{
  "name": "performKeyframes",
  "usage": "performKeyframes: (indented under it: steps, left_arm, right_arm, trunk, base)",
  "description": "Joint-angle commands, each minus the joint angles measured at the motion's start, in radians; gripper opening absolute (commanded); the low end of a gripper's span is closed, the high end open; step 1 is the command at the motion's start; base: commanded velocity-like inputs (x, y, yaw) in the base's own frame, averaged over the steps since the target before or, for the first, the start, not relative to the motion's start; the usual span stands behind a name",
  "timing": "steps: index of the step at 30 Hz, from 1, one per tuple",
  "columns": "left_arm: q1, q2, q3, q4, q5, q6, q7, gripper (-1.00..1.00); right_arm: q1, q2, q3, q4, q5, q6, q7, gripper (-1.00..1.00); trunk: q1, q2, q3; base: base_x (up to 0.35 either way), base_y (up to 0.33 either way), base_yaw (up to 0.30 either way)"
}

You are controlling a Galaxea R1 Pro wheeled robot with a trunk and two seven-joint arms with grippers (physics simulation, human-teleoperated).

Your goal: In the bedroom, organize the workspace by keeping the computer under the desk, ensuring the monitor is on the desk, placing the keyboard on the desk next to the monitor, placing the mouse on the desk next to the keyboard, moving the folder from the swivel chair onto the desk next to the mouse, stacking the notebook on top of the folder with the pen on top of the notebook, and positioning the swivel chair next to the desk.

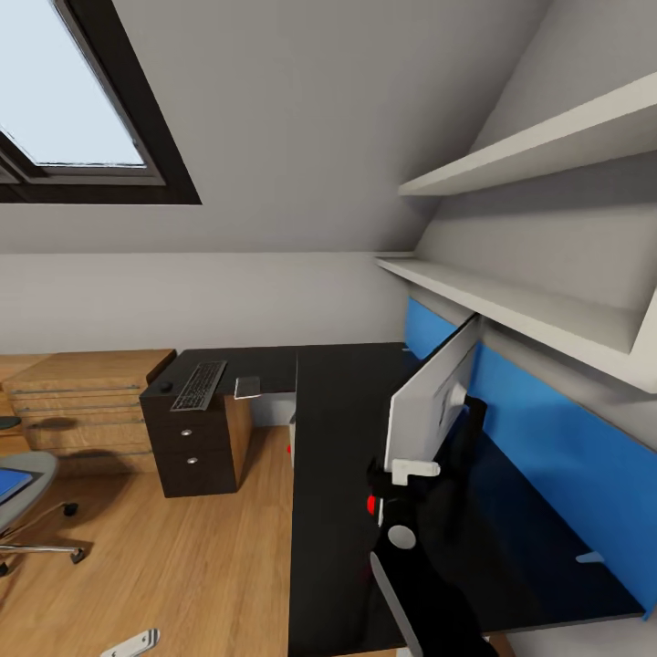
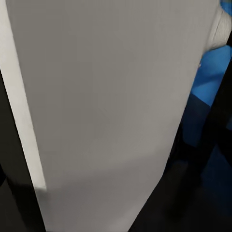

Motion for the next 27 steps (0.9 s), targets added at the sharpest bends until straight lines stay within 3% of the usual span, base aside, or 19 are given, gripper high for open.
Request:
performKeyframes:
  steps: [1, 16, 27]
  left_arm:
    - [0.0, 0.0, 0.0, -0.002, 0.003, 0.006, 0.003, 1.0]
    - [0.0, 0.003, 0.006, -0.005, 0.007, 0.004, 0.003, 1.0]
    - [0.0, 0.005, 0.012, -0.008, 0.008, 0.004, 0.004, 1.0]
  right_arm:
    - [-0.001, 0.0, -0.002, -0.001, 0.0, 0.007, -0.006, 1.0]
    - [-0.001, 0.0, -0.009, -0.001, 0.001, 0.007, -0.006, 1.0]
    - [-0.001, 0.0, -0.009, -0.001, 0.001, 0.007, -0.006, 1.0]
  trunk:
    - [0.0, -0.001, -0.002]
    - [0.0, -0.001, -0.002]
    - [0.0, -0.001, -0.002]
  base:
    - [0.0, 0.0, 0.0]
    - [-0.197, -0.142, 0.0]
    - [-0.142, -0.277, 0.0]
